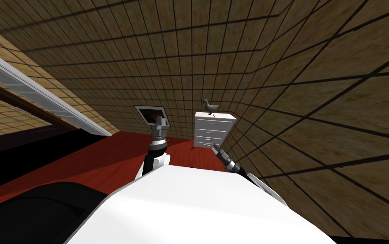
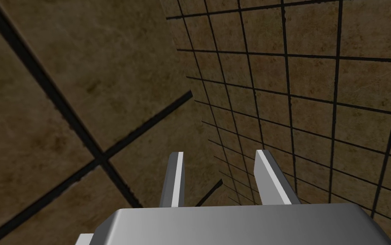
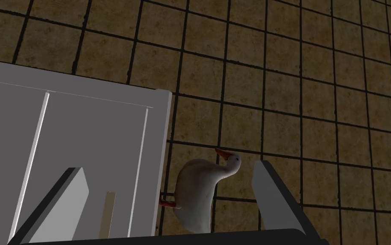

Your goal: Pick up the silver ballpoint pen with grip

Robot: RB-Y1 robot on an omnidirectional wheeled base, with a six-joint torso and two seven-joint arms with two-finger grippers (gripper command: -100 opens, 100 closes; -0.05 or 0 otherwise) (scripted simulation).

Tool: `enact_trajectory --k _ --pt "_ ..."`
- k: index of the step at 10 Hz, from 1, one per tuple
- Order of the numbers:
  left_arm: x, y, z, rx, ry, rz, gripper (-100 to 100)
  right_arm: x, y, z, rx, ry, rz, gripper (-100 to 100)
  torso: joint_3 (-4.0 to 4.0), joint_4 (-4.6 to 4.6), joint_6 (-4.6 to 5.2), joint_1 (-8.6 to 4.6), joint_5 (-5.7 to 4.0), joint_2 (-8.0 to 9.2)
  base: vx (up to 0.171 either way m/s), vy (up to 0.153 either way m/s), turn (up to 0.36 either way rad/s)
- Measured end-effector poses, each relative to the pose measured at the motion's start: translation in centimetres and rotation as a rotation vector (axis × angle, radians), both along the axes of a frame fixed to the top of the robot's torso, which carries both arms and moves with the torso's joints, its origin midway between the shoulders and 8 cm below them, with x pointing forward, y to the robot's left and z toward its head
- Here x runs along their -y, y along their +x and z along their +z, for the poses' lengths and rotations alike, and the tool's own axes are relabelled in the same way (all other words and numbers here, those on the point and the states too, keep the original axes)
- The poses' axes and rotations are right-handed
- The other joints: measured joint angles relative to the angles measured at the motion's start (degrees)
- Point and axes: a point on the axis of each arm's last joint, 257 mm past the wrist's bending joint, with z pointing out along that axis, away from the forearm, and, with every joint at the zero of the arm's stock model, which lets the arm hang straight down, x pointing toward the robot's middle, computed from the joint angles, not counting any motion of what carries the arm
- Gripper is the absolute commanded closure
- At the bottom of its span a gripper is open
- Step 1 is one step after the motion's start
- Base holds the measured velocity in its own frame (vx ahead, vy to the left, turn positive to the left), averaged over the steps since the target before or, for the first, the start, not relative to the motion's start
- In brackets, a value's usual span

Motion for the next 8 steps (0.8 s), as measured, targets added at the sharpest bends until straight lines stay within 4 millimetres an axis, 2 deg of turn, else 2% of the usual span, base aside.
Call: enact_trajectory --k 2,3,5,7,8 --pt "0.0 0.0 0.0 0.0 0.0 0.0 0 0.9 -0.2 -1.1 -0.033 -0.03 0.017 -100 -0.03 0.0 0.0 -0.03 0.0 -0.07 -0.028 0.024 0.019" --pt "0.0 0.0 0.0 0.0 0.0 0.0 0 1.5 -0.3 -2.4 -0.069 -0.043 0.025 -100 -0.04 -0.01 -0.01 0.01 0.0 -0.07 -0.038 0.031 0.022" --pt "0.0 0.0 0.0 0.0 0.0 0.0 0 2.4 -1.1 -3.3 -0.104 -0.075 0.04 -100 -0.04 -0.01 0.0 -0.04 0.0 -0.08 -0.028 0.021 0.021" --pt "0.0 0.0 0.0 0.0 0.0 0.0 0 3.9 -1.9 -5.3 -0.165 -0.114 0.054 -100 -0.03 0.0 0.0 0.0 0.01 -0.07 -0.024 0.022 0.013" --pt "0.0 0.0 0.0 0.0 0.0 0.0 0 4.3 -2.1 -5.5 -0.175 -0.131 0.06 -100 -0.05 -0.01 0.0 -0.03 0.0 -0.11 -0.024 0.031 0.058"
